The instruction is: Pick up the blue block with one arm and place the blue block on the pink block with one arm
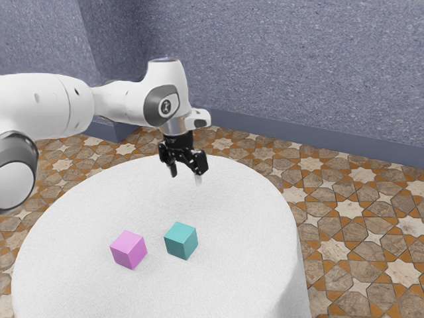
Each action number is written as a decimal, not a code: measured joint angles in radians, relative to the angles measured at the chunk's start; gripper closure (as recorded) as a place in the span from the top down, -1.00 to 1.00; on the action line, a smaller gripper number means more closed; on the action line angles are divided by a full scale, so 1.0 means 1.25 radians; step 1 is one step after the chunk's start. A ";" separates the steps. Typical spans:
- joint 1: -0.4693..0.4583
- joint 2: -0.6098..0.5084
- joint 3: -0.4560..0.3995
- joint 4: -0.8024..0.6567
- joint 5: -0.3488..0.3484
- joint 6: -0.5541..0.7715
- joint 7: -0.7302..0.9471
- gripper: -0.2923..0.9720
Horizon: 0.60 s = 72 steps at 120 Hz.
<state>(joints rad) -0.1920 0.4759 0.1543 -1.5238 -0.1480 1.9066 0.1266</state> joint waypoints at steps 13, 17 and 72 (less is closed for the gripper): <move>-0.026 -0.037 -0.001 -0.129 -0.016 0.103 -0.012 0.51; -0.032 -0.046 -0.001 -0.163 -0.018 0.132 -0.017 0.50; -0.057 -0.054 -0.001 -0.346 0.000 0.374 -0.061 0.50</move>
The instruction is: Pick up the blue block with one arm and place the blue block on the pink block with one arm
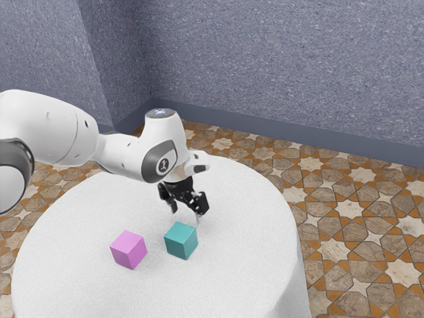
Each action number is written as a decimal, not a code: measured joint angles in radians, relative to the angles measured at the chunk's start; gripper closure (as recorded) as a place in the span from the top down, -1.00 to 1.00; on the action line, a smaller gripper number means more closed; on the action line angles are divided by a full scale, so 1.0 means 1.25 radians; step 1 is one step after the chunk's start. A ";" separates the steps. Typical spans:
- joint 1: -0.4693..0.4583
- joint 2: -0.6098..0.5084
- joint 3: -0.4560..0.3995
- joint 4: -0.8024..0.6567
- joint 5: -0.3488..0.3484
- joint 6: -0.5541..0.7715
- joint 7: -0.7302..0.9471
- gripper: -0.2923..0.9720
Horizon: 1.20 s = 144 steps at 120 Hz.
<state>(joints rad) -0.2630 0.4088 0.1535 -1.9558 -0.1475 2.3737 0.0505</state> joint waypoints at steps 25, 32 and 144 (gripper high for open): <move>-0.011 -0.001 0.000 0.003 0.016 0.044 -0.012 0.50; -0.024 -0.005 0.000 -0.006 0.017 0.052 -0.016 0.50; -0.059 -0.122 0.000 -0.207 0.024 0.083 -0.044 0.50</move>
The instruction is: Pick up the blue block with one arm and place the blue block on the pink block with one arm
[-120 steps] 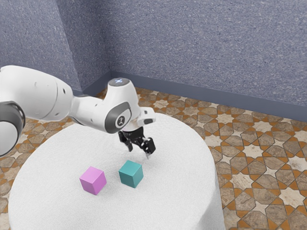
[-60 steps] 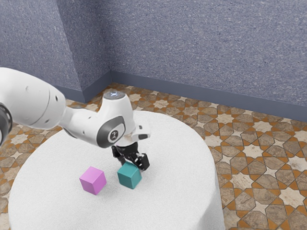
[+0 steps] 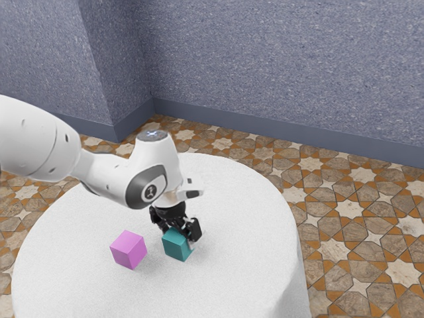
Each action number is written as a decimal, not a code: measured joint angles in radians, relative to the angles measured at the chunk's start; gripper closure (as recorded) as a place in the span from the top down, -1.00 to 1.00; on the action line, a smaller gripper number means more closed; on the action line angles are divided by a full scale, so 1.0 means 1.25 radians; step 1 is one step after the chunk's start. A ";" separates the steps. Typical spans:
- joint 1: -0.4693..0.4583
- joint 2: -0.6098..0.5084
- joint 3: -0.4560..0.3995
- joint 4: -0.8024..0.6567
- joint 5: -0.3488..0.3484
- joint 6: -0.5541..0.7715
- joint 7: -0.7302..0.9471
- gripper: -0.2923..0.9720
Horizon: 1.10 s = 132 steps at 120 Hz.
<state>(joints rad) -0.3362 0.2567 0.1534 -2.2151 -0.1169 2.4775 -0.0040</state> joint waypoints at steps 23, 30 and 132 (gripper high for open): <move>0.000 -0.007 0.001 -0.016 0.000 -0.003 0.000 0.48; 0.000 -0.007 0.001 -0.016 0.000 -0.003 0.000 0.41; 0.044 -0.332 0.067 -0.157 0.118 -0.136 -0.028 -0.01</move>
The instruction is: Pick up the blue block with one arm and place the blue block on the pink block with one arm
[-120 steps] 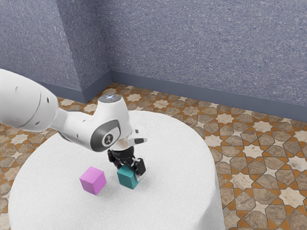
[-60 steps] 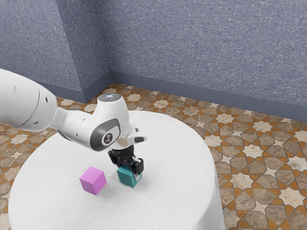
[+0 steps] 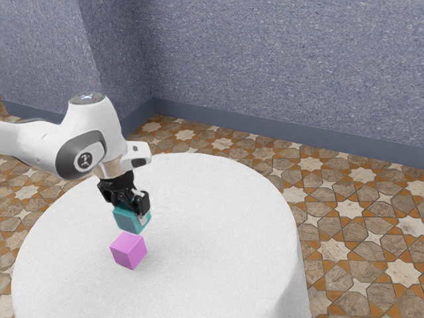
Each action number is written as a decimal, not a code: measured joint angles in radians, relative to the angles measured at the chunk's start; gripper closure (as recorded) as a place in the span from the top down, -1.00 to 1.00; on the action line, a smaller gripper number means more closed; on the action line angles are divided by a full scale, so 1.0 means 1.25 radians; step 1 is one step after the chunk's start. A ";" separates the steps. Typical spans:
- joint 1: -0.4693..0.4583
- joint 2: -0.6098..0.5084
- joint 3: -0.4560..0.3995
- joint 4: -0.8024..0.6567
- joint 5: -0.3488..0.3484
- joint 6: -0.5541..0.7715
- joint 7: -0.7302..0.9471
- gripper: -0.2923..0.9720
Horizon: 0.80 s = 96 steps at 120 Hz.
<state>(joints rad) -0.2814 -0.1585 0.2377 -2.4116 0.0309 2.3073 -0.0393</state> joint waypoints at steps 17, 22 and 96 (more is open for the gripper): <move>0.001 -0.029 0.012 -0.048 0.022 -0.021 -0.003 -0.01; 0.001 -0.035 0.016 -0.059 0.026 -0.025 -0.004 -0.01; -0.001 -0.022 0.034 -0.062 0.065 -0.017 0.018 0.00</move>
<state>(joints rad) -0.2828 -0.1855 0.2807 -2.4890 0.1123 2.2855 -0.0164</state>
